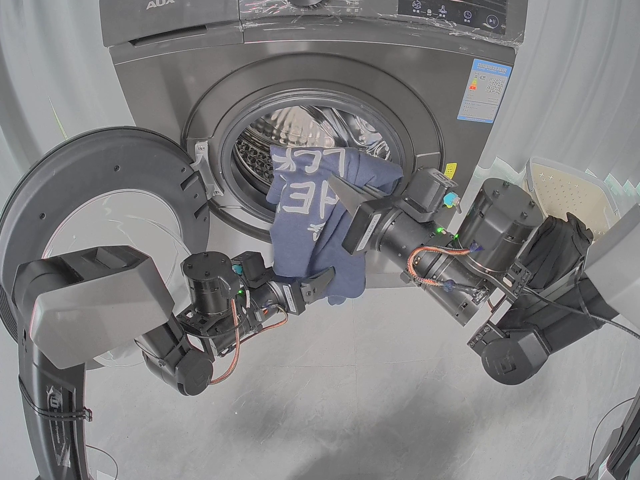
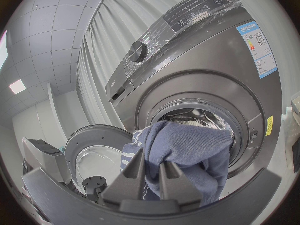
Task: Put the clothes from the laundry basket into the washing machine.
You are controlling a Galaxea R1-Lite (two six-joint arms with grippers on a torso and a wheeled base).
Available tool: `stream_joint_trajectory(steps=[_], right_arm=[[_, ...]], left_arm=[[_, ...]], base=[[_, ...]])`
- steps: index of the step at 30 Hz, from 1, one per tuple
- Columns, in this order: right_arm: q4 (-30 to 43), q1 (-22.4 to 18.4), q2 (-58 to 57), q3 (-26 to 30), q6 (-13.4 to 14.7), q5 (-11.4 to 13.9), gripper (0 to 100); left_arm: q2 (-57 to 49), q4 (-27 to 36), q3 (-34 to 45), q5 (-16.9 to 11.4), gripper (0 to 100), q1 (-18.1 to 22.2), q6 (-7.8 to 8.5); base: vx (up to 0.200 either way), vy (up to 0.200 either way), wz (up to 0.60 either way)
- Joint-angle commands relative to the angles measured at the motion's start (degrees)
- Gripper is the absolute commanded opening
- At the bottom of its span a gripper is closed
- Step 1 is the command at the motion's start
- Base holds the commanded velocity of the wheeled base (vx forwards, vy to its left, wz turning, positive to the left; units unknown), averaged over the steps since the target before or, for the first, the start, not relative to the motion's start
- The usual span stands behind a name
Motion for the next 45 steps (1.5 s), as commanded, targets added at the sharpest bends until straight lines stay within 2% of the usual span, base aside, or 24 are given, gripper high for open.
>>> stream_joint_trajectory(steps=[1, 8, 12, 18, 19, 21, 25, 28, 37, 42, 45], right_arm=[[-0.1, -0.3, 0.0, 0.1, 0.0, 0.0, 0], [-0.1, -0.7, 0.4, 0.1, -0.1, 0.0, 0], [-0.1, -1.0, 1.9, 0.2, -0.2, 0.0, 0], [-1.8, -1.0, 3.4, 0.9, -0.4, 0.1, 0], [-2.4, -1.0, 3.8, 1.3, -0.5, 0.1, 100], [-2.5, -1.0, 4.0, 1.6, -0.5, 0.1, 100], [-2.6, -1.1, 5.6, 4.8, -1.1, 0.1, 100], [-3.3, -1.5, 5.5, 10.0, -1.2, 0.3, 100], [-6.2, -3.9, 5.7, 17.8, -3.3, 1.6, 100], [-6.2, -4.2, 5.4, 18.5, -4.4, 2.4, 100], [-6.2, -3.8, 5.4, 18.5, -4.5, 3.0, 100]], left_arm=[[-0.2, -1.0, 0.9, 0.3, 0, 0.0, -0.01], [-1.8, -4.0, 4.4, 1.0, 0, -0.5, 0.25], [-6.9, -8.2, 12.2, 1.1, 0, -2.5, 0.78], [-13.9, -8.4, 19.9, 0.7, 0, -5.8, 1.05], [-15.4, -8.4, 20.8, 0.7, 0, -6.3, 1.05], [-16.6, -8.4, 21.4, 0.7, 0, -6.5, 1.13], [-21.8, -8.4, 22.0, 0.2, 0, -6.5, 0.25], [-24.0, -8.3, 20.0, 0.2, 0, -6.0, 0.17], [-20.6, -8.0, 14.1, 1.0, 0, -5.8, 0.08], [-18.8, -7.8, 11.6, 1.3, 0, -5.7, 0.25], [-18.4, -7.7, 10.8, 2.5, 0, -5.8, 0.34]], base=[[0.0, 0.0, 0.0], [0.0, 0.0, 0.0], [0.0, 0.0, 0.0], [0.0, 0.0, 0.0], [0.0, 0.0, 0.0], [0.0, 0.0, 0.0], [0.0, 0.0, 0.0], [0.0, 0.0, 0.0], [0.0, 0.0, 0.0], [0.0, 0.0, 0.0], [0.0, 0.0, 0.0]])
